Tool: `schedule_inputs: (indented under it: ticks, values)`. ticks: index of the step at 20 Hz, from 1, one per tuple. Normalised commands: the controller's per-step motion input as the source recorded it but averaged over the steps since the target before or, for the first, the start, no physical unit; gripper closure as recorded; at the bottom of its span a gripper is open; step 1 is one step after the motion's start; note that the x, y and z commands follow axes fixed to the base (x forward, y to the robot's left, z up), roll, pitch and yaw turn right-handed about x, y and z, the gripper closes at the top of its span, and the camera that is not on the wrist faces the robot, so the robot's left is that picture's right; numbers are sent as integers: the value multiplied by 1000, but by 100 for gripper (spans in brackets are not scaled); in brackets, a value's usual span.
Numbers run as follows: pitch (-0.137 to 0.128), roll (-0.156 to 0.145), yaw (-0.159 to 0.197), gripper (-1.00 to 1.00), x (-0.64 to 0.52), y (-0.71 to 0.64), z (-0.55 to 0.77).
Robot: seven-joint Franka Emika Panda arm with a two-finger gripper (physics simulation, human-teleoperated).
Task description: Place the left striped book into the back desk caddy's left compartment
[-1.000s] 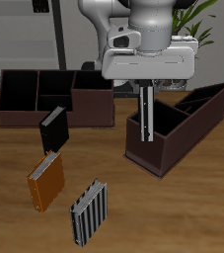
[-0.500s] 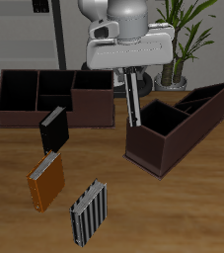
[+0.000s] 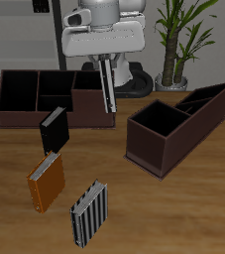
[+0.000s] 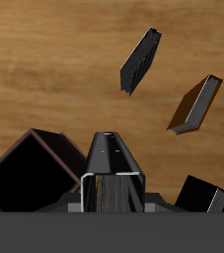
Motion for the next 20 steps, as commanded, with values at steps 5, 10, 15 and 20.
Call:
schedule_inputs:
  ticks: [5, 10, 15, 20]
  values:
    - [-16, -14, 8, 100, -432, -410, 26]
    - [6, -43, -44, 100, -340, -518, -63]
    - [-19, -46, 19, 100, -306, -390, -105]
    - [5, -42, -13, 100, -192, -331, -99]
